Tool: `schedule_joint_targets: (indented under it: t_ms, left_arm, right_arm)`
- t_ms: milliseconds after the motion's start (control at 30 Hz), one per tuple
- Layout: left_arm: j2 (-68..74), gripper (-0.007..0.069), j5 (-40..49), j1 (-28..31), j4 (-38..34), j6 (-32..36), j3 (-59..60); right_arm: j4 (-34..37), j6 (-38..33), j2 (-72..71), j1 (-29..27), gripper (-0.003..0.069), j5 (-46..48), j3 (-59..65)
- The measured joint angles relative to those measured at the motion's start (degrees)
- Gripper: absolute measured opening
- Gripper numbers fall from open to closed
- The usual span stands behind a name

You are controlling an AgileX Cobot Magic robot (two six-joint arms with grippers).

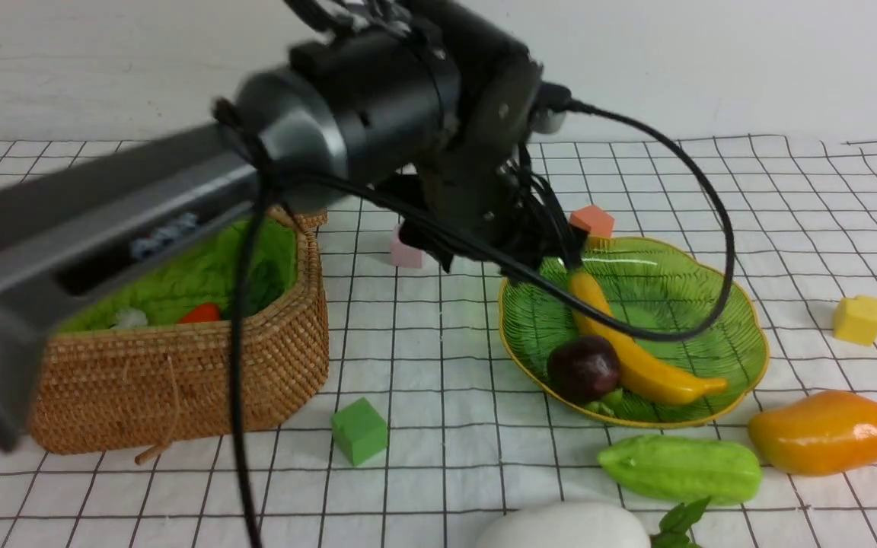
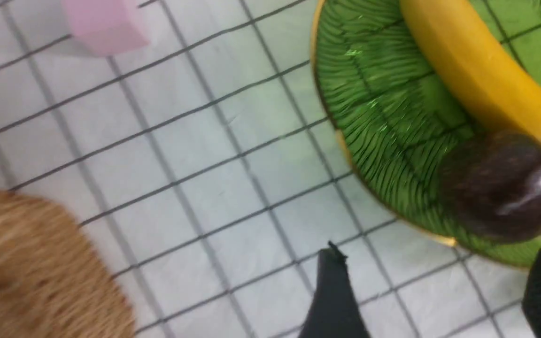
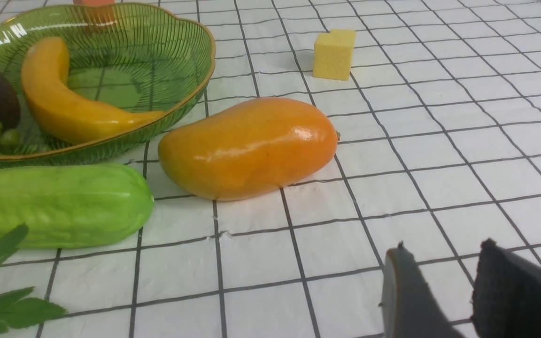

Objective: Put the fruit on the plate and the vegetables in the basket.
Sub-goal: Use the right arm to grab a mango and put it into the right plate

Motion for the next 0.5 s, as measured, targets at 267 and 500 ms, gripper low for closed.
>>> schedule_joint_targets:
  t_ms: [267,500]
  left_arm:
    - [-29.2,0.0043,7.9,0.1,1.6,-2.2,8.4]
    - [-65.2,-0.0013,8.5,0.1,3.1,-12.8,37.7]
  right_arm:
    - [0.0,0.0,0.0,0.0,0.0243,0.0,0.0]
    - [0.0,0.0,0.0,0.0,0.0243,0.0,0.0]
